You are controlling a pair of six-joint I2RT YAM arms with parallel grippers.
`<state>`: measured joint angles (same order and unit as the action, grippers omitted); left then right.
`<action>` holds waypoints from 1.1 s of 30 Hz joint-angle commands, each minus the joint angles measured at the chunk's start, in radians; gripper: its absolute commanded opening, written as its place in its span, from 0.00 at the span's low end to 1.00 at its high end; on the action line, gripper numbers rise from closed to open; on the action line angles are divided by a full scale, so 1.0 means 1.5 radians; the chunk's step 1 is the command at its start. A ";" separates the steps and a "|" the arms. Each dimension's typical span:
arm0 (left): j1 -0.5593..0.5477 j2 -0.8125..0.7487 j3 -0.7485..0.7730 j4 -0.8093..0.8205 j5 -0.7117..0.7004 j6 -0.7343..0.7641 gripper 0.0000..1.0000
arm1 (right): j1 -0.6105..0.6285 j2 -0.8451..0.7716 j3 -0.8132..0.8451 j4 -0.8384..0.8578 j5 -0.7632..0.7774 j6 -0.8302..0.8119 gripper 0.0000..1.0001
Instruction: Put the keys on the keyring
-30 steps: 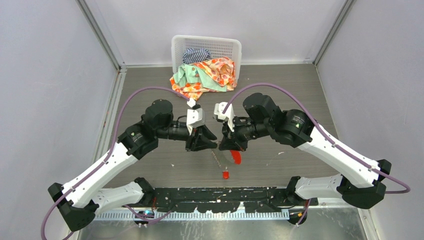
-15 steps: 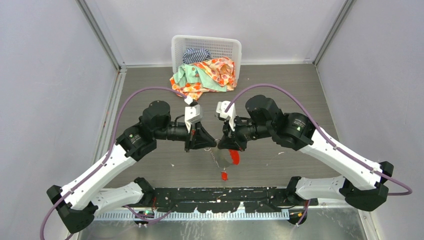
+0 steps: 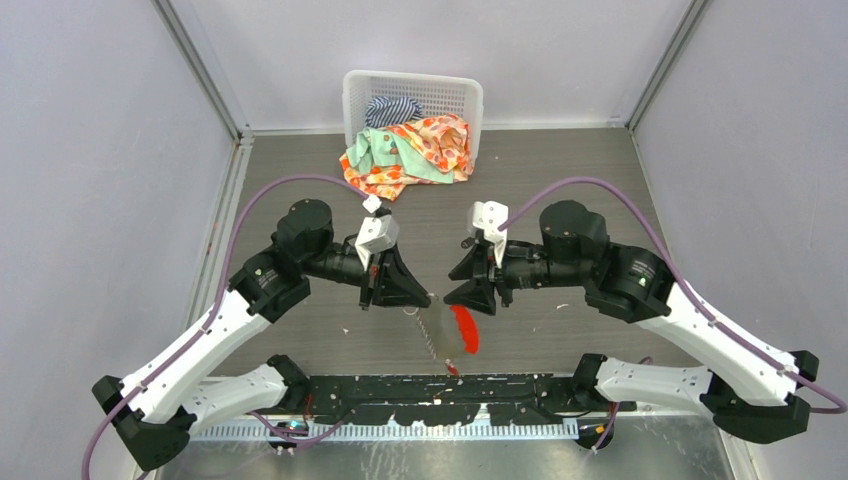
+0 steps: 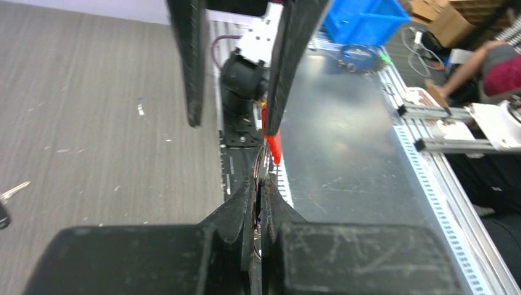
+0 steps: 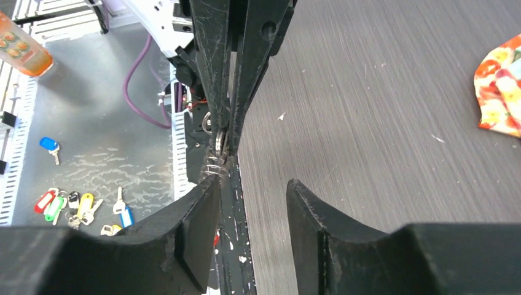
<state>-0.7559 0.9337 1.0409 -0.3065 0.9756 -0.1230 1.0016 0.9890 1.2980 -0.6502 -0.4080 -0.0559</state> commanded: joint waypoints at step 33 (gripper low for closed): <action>0.002 -0.035 0.007 0.001 0.037 0.035 0.00 | 0.004 0.053 0.046 0.067 -0.118 -0.011 0.07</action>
<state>-0.7540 0.8970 1.0409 -0.3260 1.0264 -0.0704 1.0042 1.0626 1.3323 -0.5758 -0.6186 -0.0696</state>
